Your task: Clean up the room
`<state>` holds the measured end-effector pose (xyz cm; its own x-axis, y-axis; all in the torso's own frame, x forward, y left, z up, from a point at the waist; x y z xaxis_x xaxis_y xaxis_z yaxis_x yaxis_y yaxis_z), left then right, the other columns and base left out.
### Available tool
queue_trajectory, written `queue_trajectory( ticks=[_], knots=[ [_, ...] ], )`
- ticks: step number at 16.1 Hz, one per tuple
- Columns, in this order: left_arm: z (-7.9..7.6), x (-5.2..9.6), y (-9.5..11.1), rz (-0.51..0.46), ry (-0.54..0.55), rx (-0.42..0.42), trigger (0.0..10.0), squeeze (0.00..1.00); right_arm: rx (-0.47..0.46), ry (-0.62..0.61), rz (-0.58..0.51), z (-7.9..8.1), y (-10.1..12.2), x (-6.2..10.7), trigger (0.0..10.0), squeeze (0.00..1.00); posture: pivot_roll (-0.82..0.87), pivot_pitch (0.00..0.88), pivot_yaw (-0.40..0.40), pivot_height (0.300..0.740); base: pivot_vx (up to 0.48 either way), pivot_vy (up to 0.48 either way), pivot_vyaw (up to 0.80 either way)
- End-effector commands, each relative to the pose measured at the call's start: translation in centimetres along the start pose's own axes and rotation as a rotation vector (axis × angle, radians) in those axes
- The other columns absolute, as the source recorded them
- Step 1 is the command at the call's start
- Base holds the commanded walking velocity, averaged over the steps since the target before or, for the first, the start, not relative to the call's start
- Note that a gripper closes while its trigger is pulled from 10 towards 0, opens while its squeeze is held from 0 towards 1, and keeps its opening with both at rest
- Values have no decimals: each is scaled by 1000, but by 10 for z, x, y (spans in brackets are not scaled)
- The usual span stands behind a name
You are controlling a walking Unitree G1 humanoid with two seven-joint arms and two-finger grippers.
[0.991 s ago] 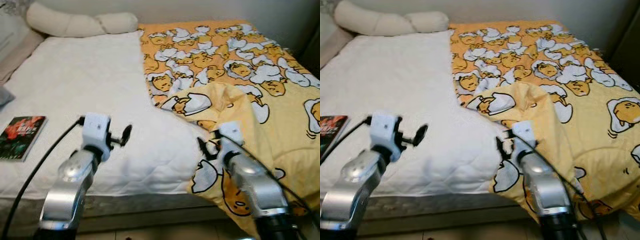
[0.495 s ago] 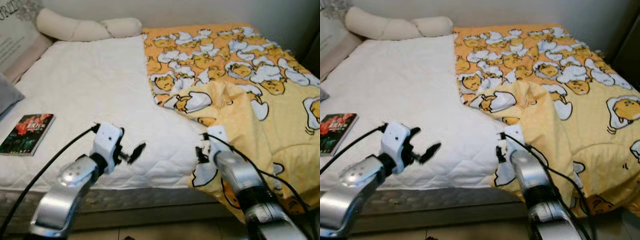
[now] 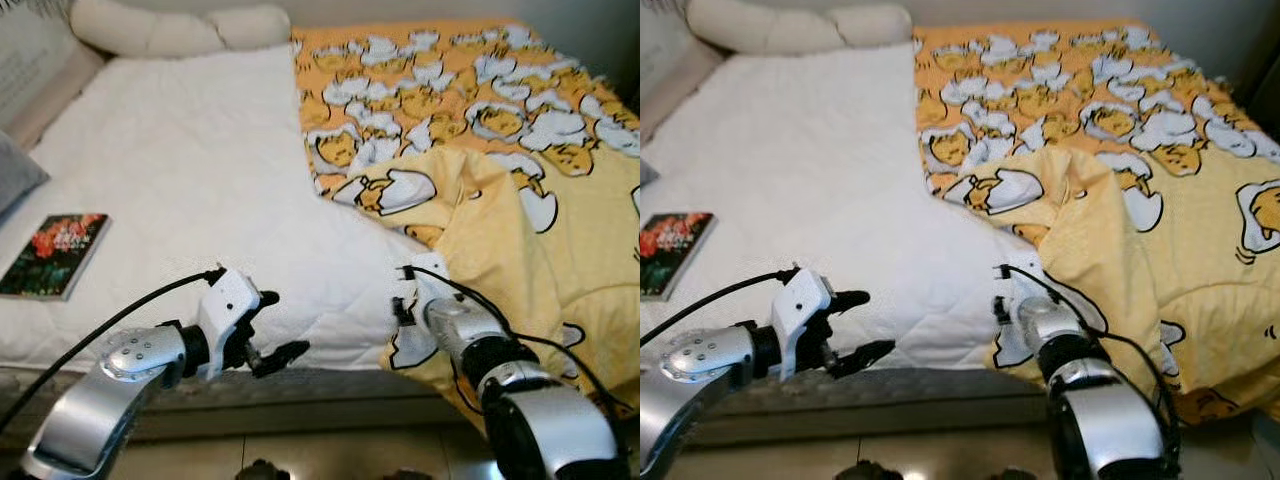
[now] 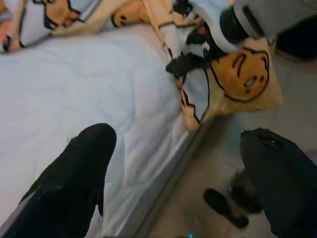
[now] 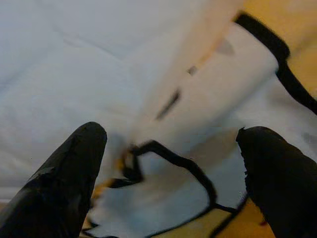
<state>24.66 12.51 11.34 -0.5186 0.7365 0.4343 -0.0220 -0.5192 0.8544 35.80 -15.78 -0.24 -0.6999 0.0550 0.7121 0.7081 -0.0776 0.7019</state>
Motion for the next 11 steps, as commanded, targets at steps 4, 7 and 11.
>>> queue_trajectory(
  ticks=[4, 7, 11],
  knots=[
    [-7, 9, 5, 5, -28, -3, 10000, 1000, -26, -15, -11, -2, 1, -1, 941, 0, 111, 180, 69, 740, 0, 0, 0],
    [-10, 10, 5, 8, -31, 1, 10000, 1000, -47, 7, -24, 3, 2, -1, 0, 0, 117, 180, 71, 740, 0, 0, 0],
    [-13, 12, 6, 13, -40, 2, 10000, 1000, -56, 23, -42, 9, 6, -1, 0, 0, 121, 169, 62, 740, 0, 0, 0]
  ],
)
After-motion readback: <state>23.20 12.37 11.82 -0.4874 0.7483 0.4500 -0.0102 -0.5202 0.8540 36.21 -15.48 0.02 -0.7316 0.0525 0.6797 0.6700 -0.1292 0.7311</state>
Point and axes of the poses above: a point about 5 cm out from each wrist's last joint towards the gripper, its own x axis pointing back from the gripper into the wrist, its own y axis along the axis of the wrist's last joint, z = x × y, the point moved 4 cm from there along -x, pointing out of the wrist towards the gripper, and after that the axes turned 15 degrees about -x, right-handed, at the moved point
